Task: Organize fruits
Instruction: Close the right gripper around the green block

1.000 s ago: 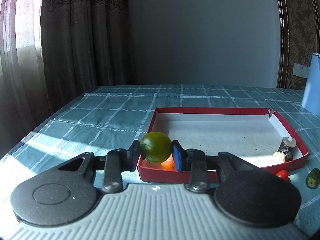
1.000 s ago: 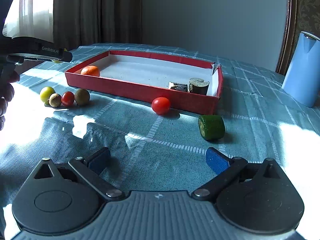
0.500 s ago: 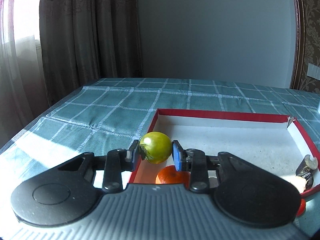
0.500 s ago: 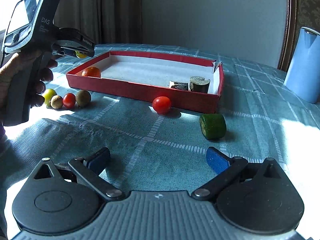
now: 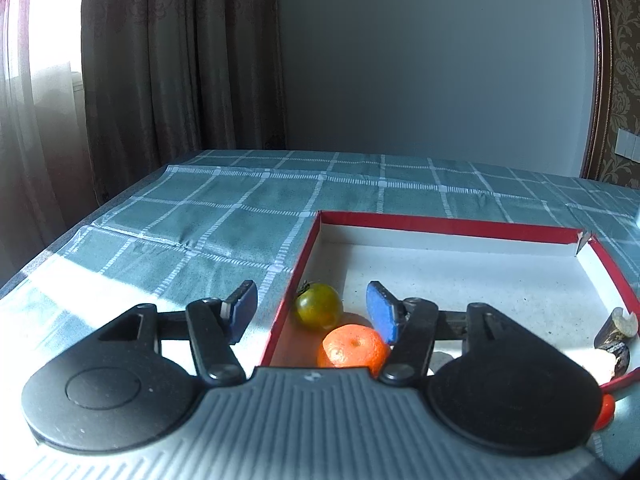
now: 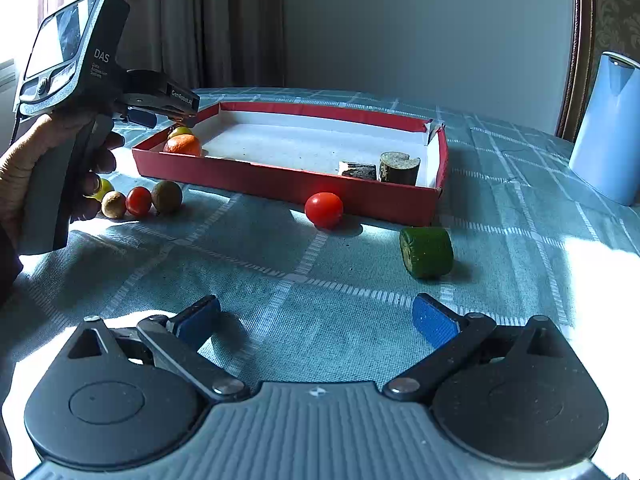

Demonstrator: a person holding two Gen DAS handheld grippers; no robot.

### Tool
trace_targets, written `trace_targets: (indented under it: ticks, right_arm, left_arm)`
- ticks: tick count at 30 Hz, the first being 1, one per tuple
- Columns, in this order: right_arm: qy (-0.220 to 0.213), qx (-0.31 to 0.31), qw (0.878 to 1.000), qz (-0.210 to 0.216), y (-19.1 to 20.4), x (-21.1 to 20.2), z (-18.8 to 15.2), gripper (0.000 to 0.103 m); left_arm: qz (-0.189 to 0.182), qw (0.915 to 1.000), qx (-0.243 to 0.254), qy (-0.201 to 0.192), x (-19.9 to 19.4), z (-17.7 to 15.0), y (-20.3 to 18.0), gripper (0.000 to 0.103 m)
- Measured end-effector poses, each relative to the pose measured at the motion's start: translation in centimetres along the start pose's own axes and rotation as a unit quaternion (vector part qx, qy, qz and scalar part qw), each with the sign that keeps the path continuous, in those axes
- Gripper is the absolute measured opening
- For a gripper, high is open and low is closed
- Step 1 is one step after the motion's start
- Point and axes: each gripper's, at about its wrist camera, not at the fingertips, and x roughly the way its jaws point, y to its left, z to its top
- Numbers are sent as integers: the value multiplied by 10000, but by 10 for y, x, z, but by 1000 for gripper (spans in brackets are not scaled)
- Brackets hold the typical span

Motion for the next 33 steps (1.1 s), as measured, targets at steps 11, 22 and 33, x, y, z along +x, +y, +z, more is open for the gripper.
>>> trace_targets:
  ticks: [11,22,33]
  right_arm:
    - [-539,161,9982,214,-8,-17,-5,103]
    - [-1261,217,9909,-421,-54,-32,13,97]
    - [-358,-110,9987,-340,-63,11,25,53]
  left_arm:
    - [90,9967,-2,-813,-84,-40,50,103]
    - [108,9947,-843,-570,-83,-66,111,103]
    - [13,9960,-666,-588,-83,-68,104,103]
